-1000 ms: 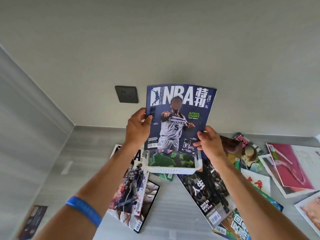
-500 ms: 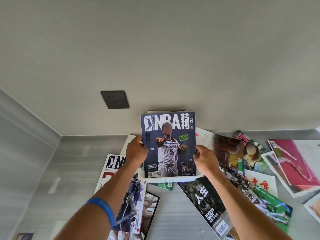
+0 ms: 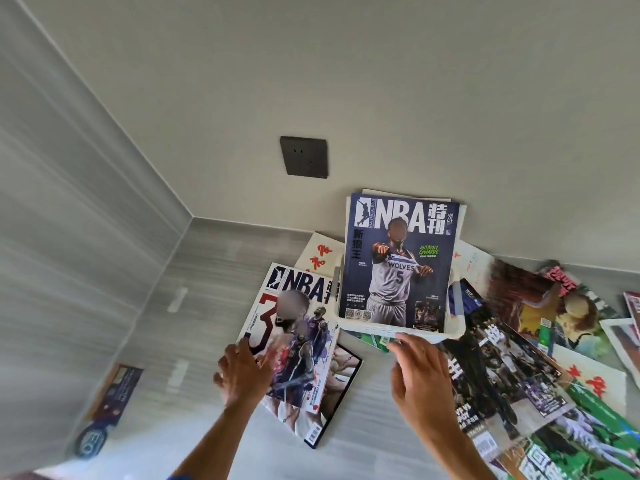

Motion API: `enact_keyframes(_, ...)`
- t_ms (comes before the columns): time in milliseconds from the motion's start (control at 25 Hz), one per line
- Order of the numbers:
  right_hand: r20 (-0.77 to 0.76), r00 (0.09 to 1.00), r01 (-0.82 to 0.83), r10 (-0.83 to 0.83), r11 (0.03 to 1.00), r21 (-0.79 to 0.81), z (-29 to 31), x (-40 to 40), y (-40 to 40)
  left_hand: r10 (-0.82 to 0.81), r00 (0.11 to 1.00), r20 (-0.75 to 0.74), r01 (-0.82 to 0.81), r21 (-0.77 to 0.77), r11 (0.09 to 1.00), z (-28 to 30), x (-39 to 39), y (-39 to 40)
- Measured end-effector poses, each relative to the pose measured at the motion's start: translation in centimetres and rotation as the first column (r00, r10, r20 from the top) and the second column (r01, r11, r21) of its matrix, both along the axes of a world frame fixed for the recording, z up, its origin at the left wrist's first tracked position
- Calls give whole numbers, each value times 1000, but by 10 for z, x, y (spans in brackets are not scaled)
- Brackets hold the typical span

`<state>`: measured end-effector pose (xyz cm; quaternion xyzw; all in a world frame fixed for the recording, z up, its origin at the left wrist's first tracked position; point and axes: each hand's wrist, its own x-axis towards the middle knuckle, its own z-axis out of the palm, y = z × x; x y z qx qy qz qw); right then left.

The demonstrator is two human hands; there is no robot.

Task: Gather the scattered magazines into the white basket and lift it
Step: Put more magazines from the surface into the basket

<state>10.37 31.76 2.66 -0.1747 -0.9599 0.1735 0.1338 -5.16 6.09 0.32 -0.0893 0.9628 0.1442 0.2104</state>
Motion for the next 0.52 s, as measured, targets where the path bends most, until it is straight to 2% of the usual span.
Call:
enact_keyframes(160, 72, 984, -160, 164, 985, -69, -6, 16, -39, 43, 998, 37, -44, 28, 999, 1, -17, -4)
enact_keyframes(320, 259, 924, -221, 282, 945, -239, -17, 29, -69, -8, 999, 47, 9, -19, 1000, 2, -28, -18)
enact_keyframes(440, 443, 804, -231, 397, 895, -383, -25, 29, -84, 56, 998, 19, -59, 179, 982, -6, -16, -37)
enact_keyframes(520, 509, 738, -260, 443, 883, -392, -28, 28, -92, 82, 997, 5, -79, 344, 936, -10, 2, -46)
